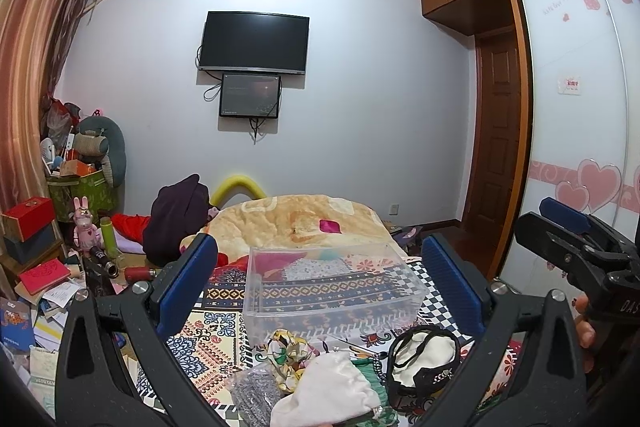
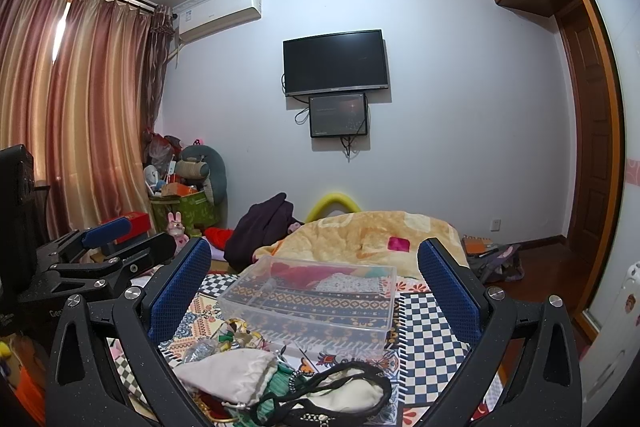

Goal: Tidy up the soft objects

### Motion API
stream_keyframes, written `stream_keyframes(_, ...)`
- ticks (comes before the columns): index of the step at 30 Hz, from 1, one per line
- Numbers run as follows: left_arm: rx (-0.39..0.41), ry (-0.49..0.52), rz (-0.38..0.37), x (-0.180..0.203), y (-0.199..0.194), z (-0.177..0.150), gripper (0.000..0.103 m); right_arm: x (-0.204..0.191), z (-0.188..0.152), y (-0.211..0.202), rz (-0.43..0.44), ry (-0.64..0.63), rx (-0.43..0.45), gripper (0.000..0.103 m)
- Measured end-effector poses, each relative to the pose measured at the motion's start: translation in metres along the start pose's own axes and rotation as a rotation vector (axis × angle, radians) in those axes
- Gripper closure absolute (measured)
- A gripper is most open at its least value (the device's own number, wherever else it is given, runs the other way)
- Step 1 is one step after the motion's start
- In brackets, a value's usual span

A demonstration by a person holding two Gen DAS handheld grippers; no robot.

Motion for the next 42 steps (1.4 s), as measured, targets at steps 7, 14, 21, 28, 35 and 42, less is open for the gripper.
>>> stream_keyframes(7, 0.000, -0.001, -0.002, 0.000, -0.001, 0.000, 0.000, 0.000, 0.000, 0.000, -0.001, -0.001, -0.001, 0.000)
stream_keyframes(14, 0.000, -0.007, -0.003, 0.000, -0.002, 0.000, 0.000, -0.001, 0.000, 0.000, 0.000, -0.001, -0.001, 0.000)
stream_keyframes(21, -0.004, -0.010, -0.004, -0.001, 0.000, 0.000, 0.000, -0.002, 0.000, 0.000, 0.001, 0.000, -0.008, 0.000)
stream_keyframes(28, -0.041, 0.007, -0.002, -0.005, 0.007, -0.013, 0.000, 0.005, -0.009, 0.010, -0.028, -0.005, -0.061, 0.000)
stream_keyframes(35, -0.181, 0.015, -0.015, -0.011, 0.032, -0.050, 0.000, 0.024, -0.034, 0.029, -0.060, 0.064, -0.194, 0.000)
stream_keyframes(42, -0.327, -0.020, -0.036, -0.022, 0.053, -0.089, 0.011, 0.044, -0.070, 0.045, -0.056, 0.111, -0.345, 0.000)
Point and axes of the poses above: each gripper's, at about its wrist camera, not at the fingertips, and y roughly the way its jaws point, x to its right, z to its top, the point moved 1 cm from there along y, roughly the way its jaws point, and after that the axes turned 3 degrees about -z, right-handed, at the moved point
